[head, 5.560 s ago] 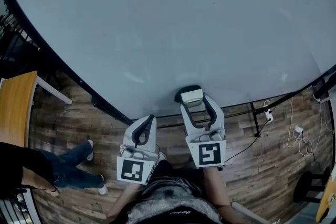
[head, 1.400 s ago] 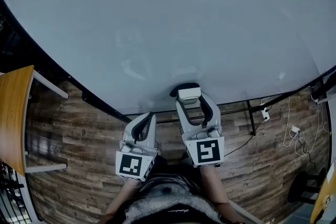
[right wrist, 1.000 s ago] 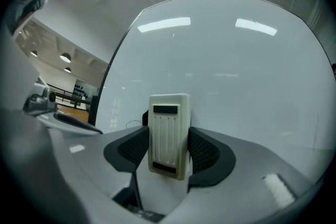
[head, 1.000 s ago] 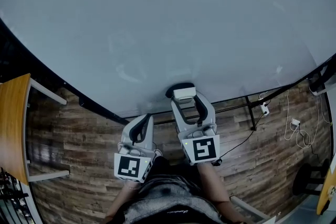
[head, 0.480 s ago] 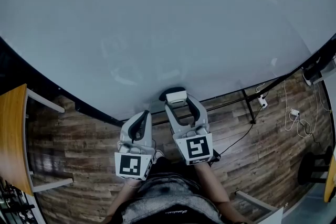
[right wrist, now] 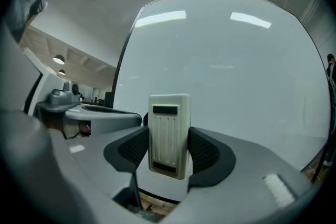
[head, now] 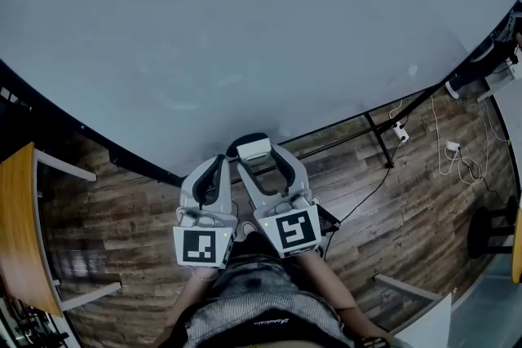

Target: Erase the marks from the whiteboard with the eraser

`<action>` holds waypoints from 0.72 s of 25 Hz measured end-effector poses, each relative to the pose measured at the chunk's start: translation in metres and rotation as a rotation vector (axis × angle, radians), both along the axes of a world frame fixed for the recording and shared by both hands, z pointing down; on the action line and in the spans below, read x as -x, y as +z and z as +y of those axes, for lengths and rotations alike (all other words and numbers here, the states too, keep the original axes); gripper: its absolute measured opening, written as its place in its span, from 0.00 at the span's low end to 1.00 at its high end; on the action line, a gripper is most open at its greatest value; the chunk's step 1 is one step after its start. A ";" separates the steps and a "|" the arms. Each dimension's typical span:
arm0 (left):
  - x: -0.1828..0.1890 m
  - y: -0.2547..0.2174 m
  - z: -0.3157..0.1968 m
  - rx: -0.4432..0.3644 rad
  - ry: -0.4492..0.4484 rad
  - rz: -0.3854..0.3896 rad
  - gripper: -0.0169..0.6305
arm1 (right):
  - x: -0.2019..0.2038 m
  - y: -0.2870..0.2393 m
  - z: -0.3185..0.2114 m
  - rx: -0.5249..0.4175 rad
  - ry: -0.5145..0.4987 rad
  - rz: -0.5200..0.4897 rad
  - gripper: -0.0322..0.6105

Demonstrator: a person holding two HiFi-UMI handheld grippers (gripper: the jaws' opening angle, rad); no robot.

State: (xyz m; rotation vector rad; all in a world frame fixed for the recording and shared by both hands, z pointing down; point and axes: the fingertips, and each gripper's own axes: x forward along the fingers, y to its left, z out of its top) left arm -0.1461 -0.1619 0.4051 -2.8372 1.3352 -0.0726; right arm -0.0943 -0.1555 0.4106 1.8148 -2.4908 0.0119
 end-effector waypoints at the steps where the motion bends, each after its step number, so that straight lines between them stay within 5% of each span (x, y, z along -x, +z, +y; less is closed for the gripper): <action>1: 0.002 0.000 0.001 -0.004 0.005 -0.002 0.02 | 0.003 0.001 0.002 0.002 0.001 -0.002 0.42; 18: 0.015 0.009 0.010 0.008 0.016 0.008 0.02 | 0.011 0.002 0.009 0.004 0.032 0.004 0.42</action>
